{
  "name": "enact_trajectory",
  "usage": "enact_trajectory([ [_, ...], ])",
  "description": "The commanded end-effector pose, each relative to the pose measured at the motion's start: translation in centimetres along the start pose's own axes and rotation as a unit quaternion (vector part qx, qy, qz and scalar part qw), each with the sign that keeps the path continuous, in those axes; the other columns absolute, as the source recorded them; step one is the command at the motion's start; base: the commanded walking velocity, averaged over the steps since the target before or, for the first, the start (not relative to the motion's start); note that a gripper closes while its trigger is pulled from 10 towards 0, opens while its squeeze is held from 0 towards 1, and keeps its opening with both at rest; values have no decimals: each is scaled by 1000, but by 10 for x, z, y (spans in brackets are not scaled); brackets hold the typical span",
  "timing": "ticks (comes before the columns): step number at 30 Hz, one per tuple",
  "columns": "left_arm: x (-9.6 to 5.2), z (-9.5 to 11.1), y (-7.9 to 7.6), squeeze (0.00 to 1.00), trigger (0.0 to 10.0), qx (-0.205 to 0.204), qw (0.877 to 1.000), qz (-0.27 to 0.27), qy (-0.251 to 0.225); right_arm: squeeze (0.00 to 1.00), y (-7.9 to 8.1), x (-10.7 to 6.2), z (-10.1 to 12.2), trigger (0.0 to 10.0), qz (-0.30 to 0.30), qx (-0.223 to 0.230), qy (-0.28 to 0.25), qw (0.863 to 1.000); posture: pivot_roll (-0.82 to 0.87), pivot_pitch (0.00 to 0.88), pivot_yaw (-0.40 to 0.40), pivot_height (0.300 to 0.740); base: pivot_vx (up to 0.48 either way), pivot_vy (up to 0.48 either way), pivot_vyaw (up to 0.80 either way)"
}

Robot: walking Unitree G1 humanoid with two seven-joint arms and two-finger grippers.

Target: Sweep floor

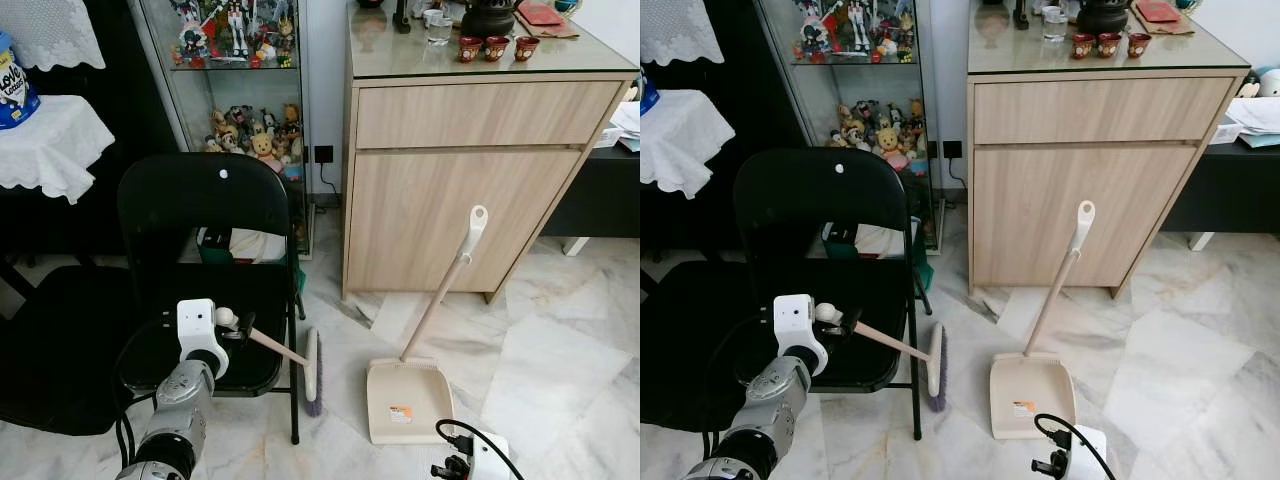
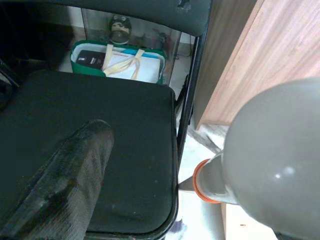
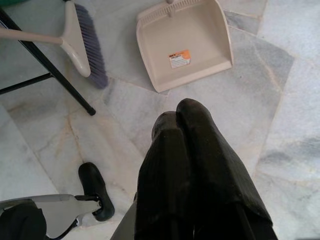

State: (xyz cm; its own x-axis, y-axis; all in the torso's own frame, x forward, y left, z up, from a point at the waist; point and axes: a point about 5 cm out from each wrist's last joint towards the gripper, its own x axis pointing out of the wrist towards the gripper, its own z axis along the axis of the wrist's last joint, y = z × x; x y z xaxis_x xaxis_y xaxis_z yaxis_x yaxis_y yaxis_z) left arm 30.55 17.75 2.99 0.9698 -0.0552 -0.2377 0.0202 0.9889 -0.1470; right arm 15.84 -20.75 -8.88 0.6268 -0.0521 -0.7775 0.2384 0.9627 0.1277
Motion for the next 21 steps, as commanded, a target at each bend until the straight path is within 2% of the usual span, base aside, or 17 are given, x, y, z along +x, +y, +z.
enact_trajectory([
  [1, -1, -3, 1, 0, 10000, -4, 1000, -2, 8, 0, -2, -1, -4, 10000, -2, 8, 8, 1000, -2, 31, 33, 740, 0, 0, 0],
  [7, -1, -4, 1, 0, 10000, -4, 1000, -3, 9, 0, -2, -2, -7, 10000, -1, 8, 11, 1000, -1, 30, 33, 740, 0, 0, 0],
  [8, 0, -3, 0, 0, 5412, -4, 1000, -5, 6, 0, -2, -2, -8, 10000, -1, 8, 11, 1000, -1, 32, 33, 740, 0, 0, 0],
  [9, 0, -1, -2, 0, 0, -6, 1000, -13, 0, 0, -2, -2, -8, 10000, -1, 9, 12, 1000, -1, 31, 33, 740, 0, 0, 0],
  [21, 0, -1, -1, 0, 0, -8, 1000, -14, -3, 0, -3, -4, -13, 10000, -1, 10, 15, 1000, 2, 37, 33, 740, 0, 0, 0],
])
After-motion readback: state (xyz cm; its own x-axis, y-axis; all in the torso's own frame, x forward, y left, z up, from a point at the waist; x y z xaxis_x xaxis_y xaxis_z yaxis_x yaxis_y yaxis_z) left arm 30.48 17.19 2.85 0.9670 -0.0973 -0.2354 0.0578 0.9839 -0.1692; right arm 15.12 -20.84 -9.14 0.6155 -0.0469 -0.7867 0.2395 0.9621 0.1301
